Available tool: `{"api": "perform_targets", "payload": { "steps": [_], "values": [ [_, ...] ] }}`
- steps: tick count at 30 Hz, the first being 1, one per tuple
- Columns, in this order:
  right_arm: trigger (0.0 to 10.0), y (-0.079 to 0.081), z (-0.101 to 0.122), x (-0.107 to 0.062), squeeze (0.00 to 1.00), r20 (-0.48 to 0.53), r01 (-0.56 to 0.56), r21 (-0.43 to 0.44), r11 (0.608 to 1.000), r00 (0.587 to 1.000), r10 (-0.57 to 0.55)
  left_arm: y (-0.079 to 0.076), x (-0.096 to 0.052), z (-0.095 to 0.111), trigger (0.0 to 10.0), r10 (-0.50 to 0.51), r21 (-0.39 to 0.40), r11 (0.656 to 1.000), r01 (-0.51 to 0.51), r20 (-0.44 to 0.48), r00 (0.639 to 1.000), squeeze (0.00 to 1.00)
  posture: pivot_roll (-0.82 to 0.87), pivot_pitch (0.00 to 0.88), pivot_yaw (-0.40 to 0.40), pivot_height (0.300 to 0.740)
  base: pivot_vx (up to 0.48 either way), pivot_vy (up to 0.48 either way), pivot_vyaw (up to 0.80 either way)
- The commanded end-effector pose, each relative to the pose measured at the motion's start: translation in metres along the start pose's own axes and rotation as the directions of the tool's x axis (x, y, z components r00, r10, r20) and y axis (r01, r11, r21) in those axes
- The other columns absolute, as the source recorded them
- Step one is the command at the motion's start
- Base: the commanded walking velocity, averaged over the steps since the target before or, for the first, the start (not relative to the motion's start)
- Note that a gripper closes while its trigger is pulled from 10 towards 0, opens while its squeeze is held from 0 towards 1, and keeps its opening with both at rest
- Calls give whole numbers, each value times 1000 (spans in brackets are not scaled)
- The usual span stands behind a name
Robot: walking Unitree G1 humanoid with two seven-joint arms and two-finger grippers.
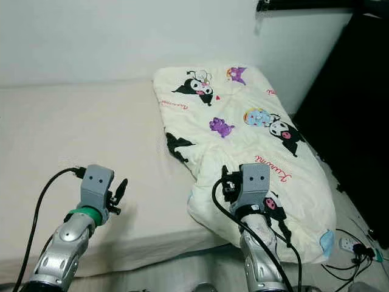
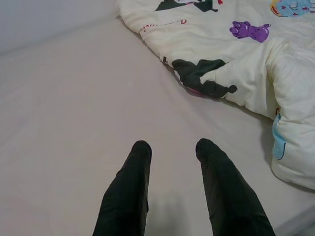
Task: Clean up the room
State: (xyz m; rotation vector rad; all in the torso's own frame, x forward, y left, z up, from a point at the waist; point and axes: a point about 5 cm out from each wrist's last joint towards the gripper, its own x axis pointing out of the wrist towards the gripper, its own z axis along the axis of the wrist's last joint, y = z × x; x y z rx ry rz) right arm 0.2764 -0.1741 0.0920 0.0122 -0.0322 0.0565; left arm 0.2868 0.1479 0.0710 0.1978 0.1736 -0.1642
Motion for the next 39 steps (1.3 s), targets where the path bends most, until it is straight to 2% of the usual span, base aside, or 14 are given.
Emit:
{"api": "perform_targets", "payload": {
  "steps": [1,6,23,27,30,32,33,35,36,37,39],
  "values": [
    [10000,-3,-6,-3,0,-22,4,-10,1000,1000,-4,-3,-2,-3,10000,-18,-6,1000,18,-6,1000,0,-158,0,60,653,0,0,0],
    [10000,-2,-6,-3,0,-17,6,-11,1000,1000,-6,-7,2,5,10000,-35,-15,999,35,31,999,0,-161,0,67,623,0,0,0],
    [10000,-4,-8,-2,0,-23,3,-17,1000,1000,-4,-10,5,16,10000,-54,-37,998,56,64,996,0,-146,29,88,558,0,0,0],
    [10000,7,1,20,0,-6,-118,-66,991,993,118,-12,3,21,10000,-68,-35,997,71,74,995,0,-131,65,94,538,0,0,0],
    [10000,17,10,35,0,2,-220,-109,969,975,221,-11,1,22,10000,-69,-30,997,71,75,995,0,-112,92,90,533,0,0,0],
    [10000,21,12,39,0,-13,-278,-217,936,959,282,-9,-1,21,10000,-63,-27,998,65,73,995,0,-100,103,85,533,0,0,0],
    [10000,21,12,39,0,-13,-278,-217,936,959,282,-9,-1,21,10000,-63,-27,998,65,73,995,0,-100,103,85,533,0,0,0],
    [10000,23,12,41,0,-34,-322,-329,888,943,330,-7,-4,21,10000,-53,-27,998,55,70,996,0,-89,111,77,533,0,0,0],
    [10000,23,12,41,0,-34,-322,-329,888,943,330,-7,-4,21,10000,-53,-27,998,55,70,996,0,-89,111,77,533,0,0,0],
    [10000,24,10,41,1000,-63,-359,-369,857,930,363,-6,-7,19,10000,-41,-31,999,42,62,997,0,-79,120,69,533,0,0,0],
    [10000,24,7,41,1000,-82,-379,-372,847,923,377,-5,-9,17,10000,-36,-32,999,38,58,998,0,-76,124,67,533,0,0,0]
  ]
}}
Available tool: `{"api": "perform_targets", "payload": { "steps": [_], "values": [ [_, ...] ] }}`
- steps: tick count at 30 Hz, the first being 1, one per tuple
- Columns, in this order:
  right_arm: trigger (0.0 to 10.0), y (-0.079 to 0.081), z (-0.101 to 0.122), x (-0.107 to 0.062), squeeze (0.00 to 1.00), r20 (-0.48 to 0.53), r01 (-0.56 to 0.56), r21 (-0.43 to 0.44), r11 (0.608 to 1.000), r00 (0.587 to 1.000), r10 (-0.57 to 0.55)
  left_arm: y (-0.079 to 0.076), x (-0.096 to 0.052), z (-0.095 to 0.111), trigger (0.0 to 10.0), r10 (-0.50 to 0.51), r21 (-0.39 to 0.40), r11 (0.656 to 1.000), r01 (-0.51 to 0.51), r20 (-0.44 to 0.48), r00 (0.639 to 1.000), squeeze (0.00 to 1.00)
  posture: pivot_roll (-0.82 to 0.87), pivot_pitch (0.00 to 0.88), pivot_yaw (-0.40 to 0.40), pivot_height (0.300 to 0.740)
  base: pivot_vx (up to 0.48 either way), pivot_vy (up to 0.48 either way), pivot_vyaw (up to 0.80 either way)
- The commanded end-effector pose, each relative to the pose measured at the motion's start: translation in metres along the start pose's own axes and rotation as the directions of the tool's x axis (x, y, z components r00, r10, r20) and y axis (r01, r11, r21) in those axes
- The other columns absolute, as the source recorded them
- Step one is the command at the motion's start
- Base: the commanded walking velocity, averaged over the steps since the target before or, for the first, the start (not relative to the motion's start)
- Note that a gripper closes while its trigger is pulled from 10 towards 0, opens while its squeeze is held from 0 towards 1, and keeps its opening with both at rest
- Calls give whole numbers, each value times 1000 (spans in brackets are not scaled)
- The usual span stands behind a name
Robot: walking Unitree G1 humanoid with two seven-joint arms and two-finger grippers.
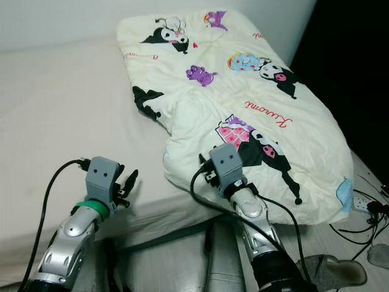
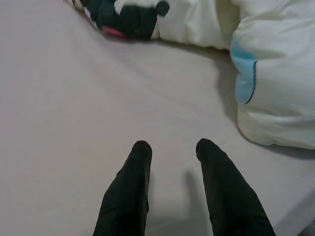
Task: Clean up the room
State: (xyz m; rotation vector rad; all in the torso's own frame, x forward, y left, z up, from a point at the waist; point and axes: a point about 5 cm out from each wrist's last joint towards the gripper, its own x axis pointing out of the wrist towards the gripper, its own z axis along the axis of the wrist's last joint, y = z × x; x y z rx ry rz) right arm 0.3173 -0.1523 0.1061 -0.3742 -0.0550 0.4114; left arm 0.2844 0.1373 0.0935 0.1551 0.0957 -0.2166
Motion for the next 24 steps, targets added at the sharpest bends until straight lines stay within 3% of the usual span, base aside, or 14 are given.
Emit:
{"api": "perform_targets", "payload": {
  "steps": [1,8,11,12,14,15,17,18,22,23,24],
  "values": [
    [10000,7,-6,0,1000,-23,-65,-22,998,998,64,2,-6,-7,10000,14,-3,1000,-14,-32,999,0,-73,127,65,533,0,0,0],
    [10000,22,-24,1,1000,-139,-260,-78,963,959,247,2,-11,-8,10000,22,0,1000,-22,-42,999,0,-53,137,58,533,0,0,0],
    [10000,26,-32,-1,1000,-184,-304,-54,951,939,290,2,-11,-7,10000,23,0,1000,-23,-42,999,0,-53,137,58,533,0,0,0],
    [10000,29,-39,-3,55,-224,-336,-15,942,919,324,2,-12,-7,10000,25,1,1000,-25,-42,999,0,-44,136,56,533,0,0,0],
    [10000,29,-39,-3,55,-224,-336,-15,942,919,324,2,-12,-7,10000,25,1,1000,-25,-42,999,0,-44,136,56,533,0,0,0],
    [10000,31,-47,-7,0,-261,-366,35,930,895,362,3,-12,-6,10000,27,2,1000,-27,-43,999,0,-42,135,56,533,0,0,0],
    [10000,30,-63,-13,0,-355,-392,43,919,854,381,4,-13,-6,10000,33,4,999,-33,-44,998,0,-38,129,57,533,0,0,0],
    [10000,30,-63,-13,0,-355,-392,43,919,854,381,4,-13,-6,10000,33,4,999,-33,-44,998,0,-38,129,57,533,0,0,0],
    [10000,21,-73,-15,0,-433,-356,-34,934,847,307,4,-13,-5,10000,33,5,999,-33,-45,998,0,-39,123,62,533,0,0,0],
    [2667,18,-74,-14,0,-440,-338,-42,940,851,287,4,-12,-5,10000,32,6,999,-31,-45,999,0,-40,120,65,533,0,0,0],
    [0,16,-74,-14,0,-439,-330,-41,943,853,280,4,-11,-4,10000,29,6,1000,-29,-43,999,0,-42,119,67,533,0,0,0]
  ]
}}
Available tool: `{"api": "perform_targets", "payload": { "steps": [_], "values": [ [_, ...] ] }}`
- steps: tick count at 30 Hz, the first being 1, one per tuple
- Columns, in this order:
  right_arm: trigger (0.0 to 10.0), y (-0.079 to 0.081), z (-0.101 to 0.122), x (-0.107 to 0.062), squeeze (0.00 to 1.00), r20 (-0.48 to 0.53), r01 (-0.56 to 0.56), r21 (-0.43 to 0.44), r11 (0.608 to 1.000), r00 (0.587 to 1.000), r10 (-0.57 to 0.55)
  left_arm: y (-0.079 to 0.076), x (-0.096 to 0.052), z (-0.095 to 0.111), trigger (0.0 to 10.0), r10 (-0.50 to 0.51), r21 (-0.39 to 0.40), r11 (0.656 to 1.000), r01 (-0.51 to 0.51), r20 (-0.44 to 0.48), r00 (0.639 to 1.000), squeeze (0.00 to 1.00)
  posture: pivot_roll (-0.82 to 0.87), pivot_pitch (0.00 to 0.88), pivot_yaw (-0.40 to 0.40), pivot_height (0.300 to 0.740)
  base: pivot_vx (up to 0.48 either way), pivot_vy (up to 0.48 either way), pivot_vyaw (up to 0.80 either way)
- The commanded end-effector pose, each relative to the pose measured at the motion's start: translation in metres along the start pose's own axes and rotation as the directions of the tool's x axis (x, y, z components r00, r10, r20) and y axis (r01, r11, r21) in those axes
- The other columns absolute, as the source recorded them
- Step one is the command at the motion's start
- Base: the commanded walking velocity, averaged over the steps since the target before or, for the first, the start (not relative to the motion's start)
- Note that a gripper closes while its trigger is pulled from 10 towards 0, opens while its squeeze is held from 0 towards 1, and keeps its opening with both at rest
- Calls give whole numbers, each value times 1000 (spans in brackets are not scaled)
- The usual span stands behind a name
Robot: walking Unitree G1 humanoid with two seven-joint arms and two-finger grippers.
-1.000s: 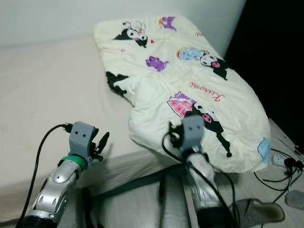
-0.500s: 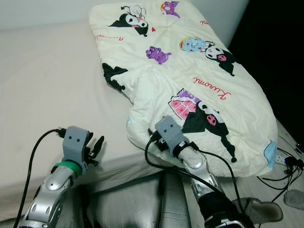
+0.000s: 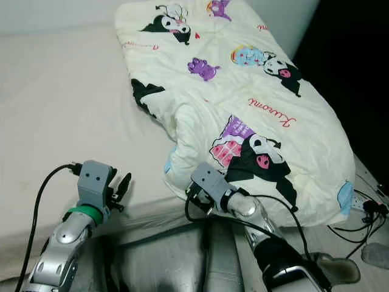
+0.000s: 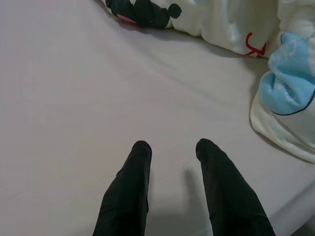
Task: Clean up the room
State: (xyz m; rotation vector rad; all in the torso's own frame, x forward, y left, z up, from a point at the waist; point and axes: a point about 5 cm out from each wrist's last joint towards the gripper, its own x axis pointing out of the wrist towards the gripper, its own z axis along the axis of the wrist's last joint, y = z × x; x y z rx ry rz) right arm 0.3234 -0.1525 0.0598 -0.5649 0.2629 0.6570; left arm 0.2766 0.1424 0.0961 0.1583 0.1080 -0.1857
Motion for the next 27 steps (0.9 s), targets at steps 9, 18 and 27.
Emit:
{"api": "perform_targets", "payload": {
  "steps": [9,18,27],
  "values": [
    [0,-1,-26,-10,0,-84,9,80,997,996,-3,-2,1,-2,10000,-9,6,1000,9,-23,1000,0,-55,117,74,533,0,0,0],
    [0,-8,-19,-22,0,14,-114,75,991,994,113,-7,5,1,10000,-28,-2,1000,28,-16,999,0,-86,116,79,533,0,0,0],
    [0,-16,-21,-39,0,40,-136,56,989,990,133,-10,9,8,10000,-42,-16,999,42,3,999,0,-107,114,82,533,0,0,0]
  ]
}}
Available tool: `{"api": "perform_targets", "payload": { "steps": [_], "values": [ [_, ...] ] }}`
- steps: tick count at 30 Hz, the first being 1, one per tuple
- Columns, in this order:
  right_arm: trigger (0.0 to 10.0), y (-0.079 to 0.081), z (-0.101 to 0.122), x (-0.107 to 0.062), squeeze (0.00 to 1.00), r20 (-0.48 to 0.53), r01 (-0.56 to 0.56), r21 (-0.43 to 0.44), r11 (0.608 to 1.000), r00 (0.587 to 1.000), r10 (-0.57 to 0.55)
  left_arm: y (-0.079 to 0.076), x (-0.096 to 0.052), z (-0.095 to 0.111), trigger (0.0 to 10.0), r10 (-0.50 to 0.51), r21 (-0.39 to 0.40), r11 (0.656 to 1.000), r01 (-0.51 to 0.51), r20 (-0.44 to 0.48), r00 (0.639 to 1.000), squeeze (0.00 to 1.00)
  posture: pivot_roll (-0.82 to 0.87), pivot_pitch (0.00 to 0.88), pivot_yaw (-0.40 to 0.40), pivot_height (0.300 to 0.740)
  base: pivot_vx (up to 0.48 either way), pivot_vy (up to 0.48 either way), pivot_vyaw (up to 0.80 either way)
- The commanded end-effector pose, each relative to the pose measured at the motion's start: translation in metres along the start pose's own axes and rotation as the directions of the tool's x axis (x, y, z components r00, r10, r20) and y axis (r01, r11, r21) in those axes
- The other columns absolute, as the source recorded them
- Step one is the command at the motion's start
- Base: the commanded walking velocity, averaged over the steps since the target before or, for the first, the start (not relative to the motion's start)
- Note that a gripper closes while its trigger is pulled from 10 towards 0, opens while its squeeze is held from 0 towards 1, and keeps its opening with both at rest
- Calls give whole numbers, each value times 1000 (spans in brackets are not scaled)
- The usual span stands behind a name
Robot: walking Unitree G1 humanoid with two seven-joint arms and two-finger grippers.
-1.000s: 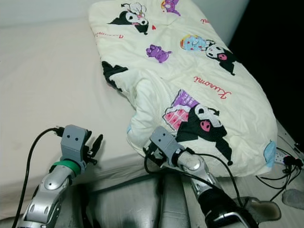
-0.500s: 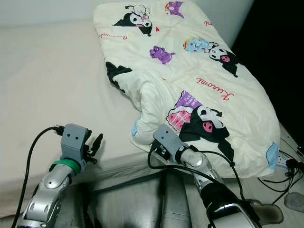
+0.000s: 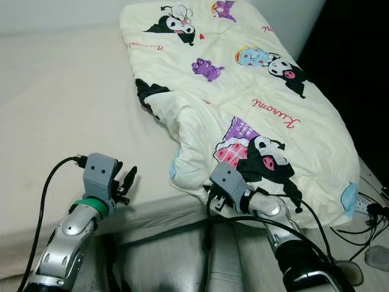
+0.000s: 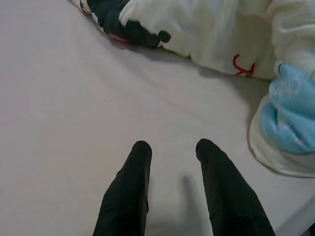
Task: Clean up the room
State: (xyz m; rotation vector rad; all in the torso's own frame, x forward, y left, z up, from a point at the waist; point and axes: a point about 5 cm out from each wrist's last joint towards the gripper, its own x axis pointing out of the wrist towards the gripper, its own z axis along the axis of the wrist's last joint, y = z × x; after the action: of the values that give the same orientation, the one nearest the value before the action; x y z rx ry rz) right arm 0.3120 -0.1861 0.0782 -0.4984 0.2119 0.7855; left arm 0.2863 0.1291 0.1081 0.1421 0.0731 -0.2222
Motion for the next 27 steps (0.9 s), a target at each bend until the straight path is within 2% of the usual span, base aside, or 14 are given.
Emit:
{"api": "perform_targets", "payload": {
  "steps": [1,4,8,10,12,13,14,15,16,17,19,22,25,27],
  "values": [
    [0,7,-16,-7,0,-58,-21,42,999,998,23,-1,-1,-7,10000,-7,-6,1000,7,-36,999,0,-107,114,82,533,0,0,0],
    [0,5,5,-16,0,47,-73,43,996,996,71,0,-1,14,10000,-76,-1,997,76,44,996,0,-125,115,86,533,0,0,0],
    [0,7,13,-19,0,77,-118,42,992,990,114,7,-5,24,10000,-131,22,991,130,74,989,0,-130,115,87,533,0,0,0],
    [0,11,21,-23,0,93,-194,38,980,977,189,25,-15,36,10000,-238,62,970,233,91,967,0,-124,117,84,533,0,0,0],
    [0,11,21,-23,0,93,-194,38,980,977,189,25,-15,36,10000,-238,62,970,233,91,967,0,-124,117,84,533,0,0,0],
    [0,16,24,-27,0,95,-255,37,966,963,250,39,-24,43,10000,-317,114,945,307,91,944,0,-118,118,80,533,0,0,0],
    [0,16,24,-27,0,95,-255,37,966,963,250,39,-24,43,10000,-317,114,945,307,91,944,0,-118,118,80,533,0,0,0],
    [0,24,28,-32,0,98,-330,37,943,940,325,58,-34,54,10000,-393,185,908,375,71,917,0,-107,119,77,533,0,0,0],
    [0,24,28,-32,0,98,-330,37,943,940,325,58,-34,54,10000,-393,185,908,375,71,917,0,-107,119,77,533,0,0,0],
    [0,31,34,-38,0,103,-403,35,915,912,398,74,-44,64,10000,-453,251,867,430,38,891,0,-100,120,74,533,0,0,0],
    [0,44,46,-48,0,120,-521,39,853,850,513,90,-58,76,10000,-522,331,800,501,-29,852,0,-94,122,70,533,0,0,0],
    [0,54,56,-56,0,141,-595,51,802,799,585,92,-65,78,10000,-551,356,765,537,-69,831,0,-93,124,67,533,0,0,0],
    [0,58,58,-59,0,144,-621,63,781,780,608,91,-67,78,10000,-562,353,756,551,-81,823,0,-95,125,65,533,0,0,0],
    [0,60,53,-58,0,123,-613,89,785,789,602,87,-68,75,10000,-570,345,752,562,-87,817,0,-97,125,62,533,0,0,0]
  ]
}}
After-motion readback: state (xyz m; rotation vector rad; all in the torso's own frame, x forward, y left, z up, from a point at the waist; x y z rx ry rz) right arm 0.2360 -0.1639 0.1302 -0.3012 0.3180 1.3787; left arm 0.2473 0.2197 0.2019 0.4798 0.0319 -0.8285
